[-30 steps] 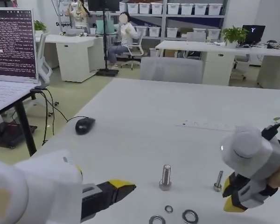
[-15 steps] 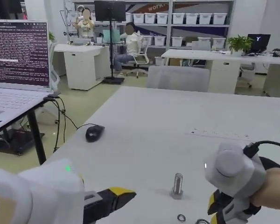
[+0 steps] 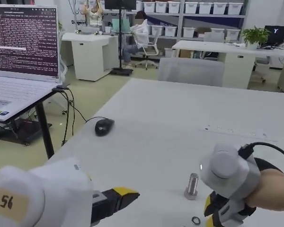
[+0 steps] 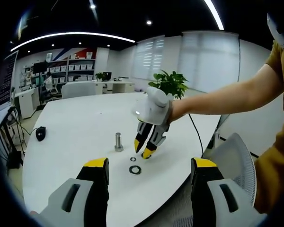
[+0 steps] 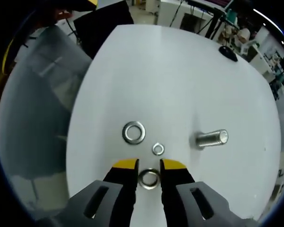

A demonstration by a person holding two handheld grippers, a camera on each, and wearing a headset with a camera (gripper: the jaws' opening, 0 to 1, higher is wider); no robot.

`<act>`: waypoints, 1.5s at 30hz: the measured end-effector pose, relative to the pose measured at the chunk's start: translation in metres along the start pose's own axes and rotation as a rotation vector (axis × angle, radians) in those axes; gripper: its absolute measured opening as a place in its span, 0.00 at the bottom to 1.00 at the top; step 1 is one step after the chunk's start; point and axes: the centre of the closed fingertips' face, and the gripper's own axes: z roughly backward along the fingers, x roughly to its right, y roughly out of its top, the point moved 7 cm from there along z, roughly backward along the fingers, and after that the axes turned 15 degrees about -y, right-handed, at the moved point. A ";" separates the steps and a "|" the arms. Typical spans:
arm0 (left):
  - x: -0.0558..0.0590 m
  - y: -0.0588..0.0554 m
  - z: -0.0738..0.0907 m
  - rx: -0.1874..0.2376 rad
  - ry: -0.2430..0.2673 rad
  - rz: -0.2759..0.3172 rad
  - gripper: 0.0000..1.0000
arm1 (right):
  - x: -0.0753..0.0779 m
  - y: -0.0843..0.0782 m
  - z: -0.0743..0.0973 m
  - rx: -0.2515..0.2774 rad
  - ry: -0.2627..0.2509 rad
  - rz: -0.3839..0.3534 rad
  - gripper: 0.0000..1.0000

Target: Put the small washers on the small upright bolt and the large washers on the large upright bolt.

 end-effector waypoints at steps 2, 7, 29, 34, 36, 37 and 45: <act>-0.005 -0.001 -0.003 -0.006 -0.005 0.015 0.70 | 0.002 -0.001 -0.001 0.000 0.003 0.005 0.19; -0.017 0.000 -0.017 -0.031 -0.006 0.017 0.70 | 0.006 -0.004 -0.003 0.001 0.014 0.004 0.19; -0.038 -0.008 -0.046 -0.054 -0.006 0.048 0.69 | 0.015 0.003 -0.027 0.005 0.076 0.067 0.19; -0.039 -0.011 -0.047 -0.072 0.000 0.041 0.69 | 0.013 0.005 -0.028 0.002 0.077 0.097 0.18; -0.039 -0.011 -0.048 -0.068 0.001 0.044 0.69 | 0.011 0.005 -0.027 0.000 0.077 0.115 0.18; -0.039 -0.011 -0.048 -0.065 0.000 0.045 0.69 | 0.011 0.005 -0.027 0.000 0.076 0.121 0.17; -0.036 -0.013 -0.048 -0.064 0.005 0.046 0.69 | 0.009 0.004 -0.028 -0.003 0.075 0.115 0.16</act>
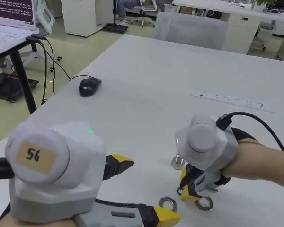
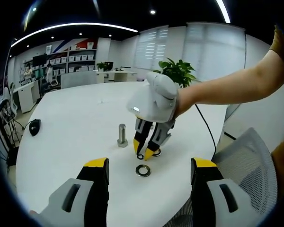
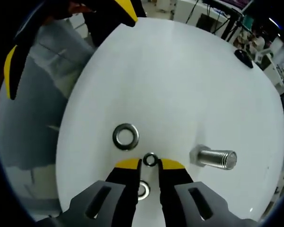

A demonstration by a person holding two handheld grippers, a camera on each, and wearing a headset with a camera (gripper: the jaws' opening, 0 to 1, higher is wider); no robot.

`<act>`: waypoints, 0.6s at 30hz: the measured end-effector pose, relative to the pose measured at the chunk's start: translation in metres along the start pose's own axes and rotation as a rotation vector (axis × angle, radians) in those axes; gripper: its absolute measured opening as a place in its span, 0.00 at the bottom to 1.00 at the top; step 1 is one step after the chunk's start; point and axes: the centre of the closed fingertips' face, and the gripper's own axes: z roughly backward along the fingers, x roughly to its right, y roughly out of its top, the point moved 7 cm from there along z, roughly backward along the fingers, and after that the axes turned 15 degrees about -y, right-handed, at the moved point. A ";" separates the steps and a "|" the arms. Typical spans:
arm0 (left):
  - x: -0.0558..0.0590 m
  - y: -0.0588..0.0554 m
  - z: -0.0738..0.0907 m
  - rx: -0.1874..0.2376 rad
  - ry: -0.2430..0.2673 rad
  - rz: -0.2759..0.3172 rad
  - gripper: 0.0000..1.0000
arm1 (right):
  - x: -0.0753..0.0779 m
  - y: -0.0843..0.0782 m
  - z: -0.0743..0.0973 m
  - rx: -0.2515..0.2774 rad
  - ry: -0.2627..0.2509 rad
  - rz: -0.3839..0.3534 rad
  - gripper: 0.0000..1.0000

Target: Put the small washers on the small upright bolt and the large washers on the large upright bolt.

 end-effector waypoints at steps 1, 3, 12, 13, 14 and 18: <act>0.001 0.000 0.000 -0.001 0.001 -0.002 0.69 | 0.000 0.000 0.000 0.000 -0.001 0.001 0.16; 0.002 -0.001 0.000 -0.001 0.000 0.000 0.69 | -0.001 0.000 -0.001 0.000 -0.006 -0.004 0.15; 0.006 -0.002 0.006 0.005 0.009 -0.001 0.70 | -0.002 0.001 -0.001 -0.015 -0.004 -0.030 0.12; 0.007 -0.002 0.006 0.004 0.009 -0.001 0.70 | -0.002 0.001 -0.001 -0.013 -0.002 -0.032 0.12; 0.007 -0.002 0.006 0.005 0.010 -0.003 0.69 | -0.002 0.001 -0.002 -0.013 -0.002 -0.031 0.12; 0.008 -0.003 0.007 -0.001 0.009 -0.002 0.70 | -0.002 0.002 -0.002 -0.017 -0.001 -0.028 0.12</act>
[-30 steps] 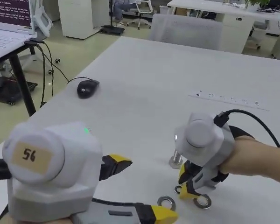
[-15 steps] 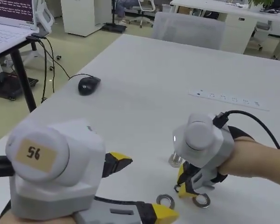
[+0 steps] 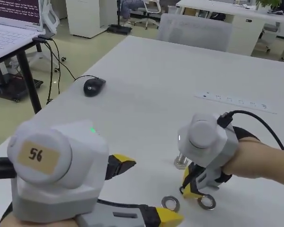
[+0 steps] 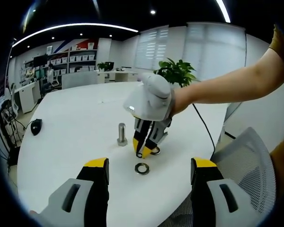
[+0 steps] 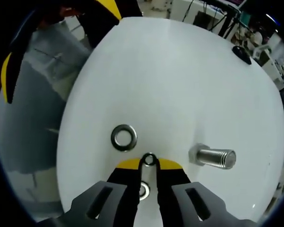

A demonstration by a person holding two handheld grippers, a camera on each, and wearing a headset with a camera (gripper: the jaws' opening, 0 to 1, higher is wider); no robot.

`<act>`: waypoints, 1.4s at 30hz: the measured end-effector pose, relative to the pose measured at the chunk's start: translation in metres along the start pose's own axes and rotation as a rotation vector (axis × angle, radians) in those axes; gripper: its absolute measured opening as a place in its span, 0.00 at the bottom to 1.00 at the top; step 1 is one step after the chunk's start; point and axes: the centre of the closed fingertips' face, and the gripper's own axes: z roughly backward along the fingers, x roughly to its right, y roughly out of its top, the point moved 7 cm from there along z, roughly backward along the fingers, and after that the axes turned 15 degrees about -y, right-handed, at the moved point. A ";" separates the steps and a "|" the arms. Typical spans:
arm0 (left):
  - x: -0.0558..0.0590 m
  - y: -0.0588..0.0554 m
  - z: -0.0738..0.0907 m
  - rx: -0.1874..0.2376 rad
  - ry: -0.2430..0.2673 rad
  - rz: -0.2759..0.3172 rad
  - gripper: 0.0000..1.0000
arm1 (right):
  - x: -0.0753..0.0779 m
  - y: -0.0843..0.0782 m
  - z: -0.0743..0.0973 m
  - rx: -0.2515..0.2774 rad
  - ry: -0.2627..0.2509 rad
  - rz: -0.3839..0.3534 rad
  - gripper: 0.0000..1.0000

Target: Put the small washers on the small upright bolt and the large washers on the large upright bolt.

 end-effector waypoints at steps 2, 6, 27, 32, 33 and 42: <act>0.000 0.000 0.000 0.000 -0.001 -0.001 0.69 | 0.000 0.000 0.000 0.003 0.001 -0.005 0.12; 0.001 -0.001 0.001 -0.012 -0.003 -0.001 0.69 | 0.001 -0.007 0.007 -0.006 -0.001 -0.020 0.12; 0.010 0.009 -0.011 -0.026 -0.040 -0.027 0.69 | 0.025 -0.074 0.061 -0.060 -0.094 -0.128 0.12; 0.011 0.009 -0.013 -0.030 -0.044 -0.027 0.69 | 0.030 -0.088 0.070 -0.073 -0.114 -0.151 0.12; 0.011 0.010 -0.013 -0.029 -0.045 -0.027 0.69 | 0.031 -0.091 0.071 -0.075 -0.117 -0.153 0.12; 0.011 0.010 -0.015 -0.037 -0.047 -0.028 0.69 | 0.037 -0.100 0.079 -0.086 -0.138 -0.179 0.12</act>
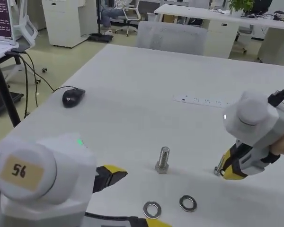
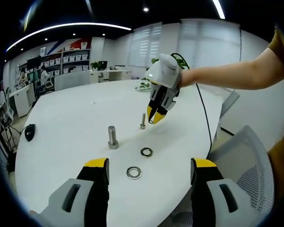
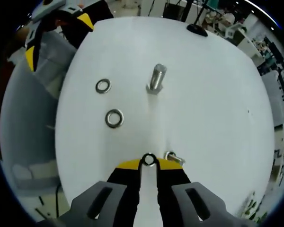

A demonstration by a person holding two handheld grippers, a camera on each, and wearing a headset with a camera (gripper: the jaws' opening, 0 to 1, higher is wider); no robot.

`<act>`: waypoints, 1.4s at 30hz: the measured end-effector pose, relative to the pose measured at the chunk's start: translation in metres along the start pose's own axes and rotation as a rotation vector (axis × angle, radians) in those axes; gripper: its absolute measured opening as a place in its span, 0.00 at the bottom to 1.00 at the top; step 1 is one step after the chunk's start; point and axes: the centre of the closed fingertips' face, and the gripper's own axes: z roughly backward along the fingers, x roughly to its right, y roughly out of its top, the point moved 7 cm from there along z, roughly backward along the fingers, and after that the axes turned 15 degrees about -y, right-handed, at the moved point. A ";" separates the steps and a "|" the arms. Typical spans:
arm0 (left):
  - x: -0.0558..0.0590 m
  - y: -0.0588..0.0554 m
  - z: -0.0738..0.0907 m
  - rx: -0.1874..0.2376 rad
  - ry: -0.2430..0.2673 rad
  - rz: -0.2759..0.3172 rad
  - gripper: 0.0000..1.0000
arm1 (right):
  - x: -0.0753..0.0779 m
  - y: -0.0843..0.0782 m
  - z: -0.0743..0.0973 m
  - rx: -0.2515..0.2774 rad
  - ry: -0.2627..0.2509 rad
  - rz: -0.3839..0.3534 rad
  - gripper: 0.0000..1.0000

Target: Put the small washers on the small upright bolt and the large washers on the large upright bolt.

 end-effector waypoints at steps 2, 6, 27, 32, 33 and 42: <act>0.000 0.000 0.000 -0.001 -0.001 0.003 0.69 | 0.003 -0.001 0.001 -0.003 -0.007 -0.001 0.12; 0.000 0.000 0.000 0.000 -0.001 0.004 0.69 | 0.011 -0.004 0.005 -0.007 -0.021 -0.011 0.12; 0.000 -0.001 0.000 0.010 0.007 0.020 0.69 | 0.035 -0.001 0.002 -0.016 -0.041 0.001 0.12; 0.001 -0.003 -0.001 0.010 0.004 0.027 0.69 | 0.035 0.000 -0.002 -0.023 -0.036 0.008 0.12; 0.001 -0.003 -0.001 0.009 0.004 0.028 0.69 | 0.035 0.000 -0.002 -0.024 -0.035 0.009 0.12; 0.000 -0.002 -0.002 0.011 0.005 0.028 0.69 | 0.034 -0.004 -0.012 -0.036 -0.021 0.014 0.12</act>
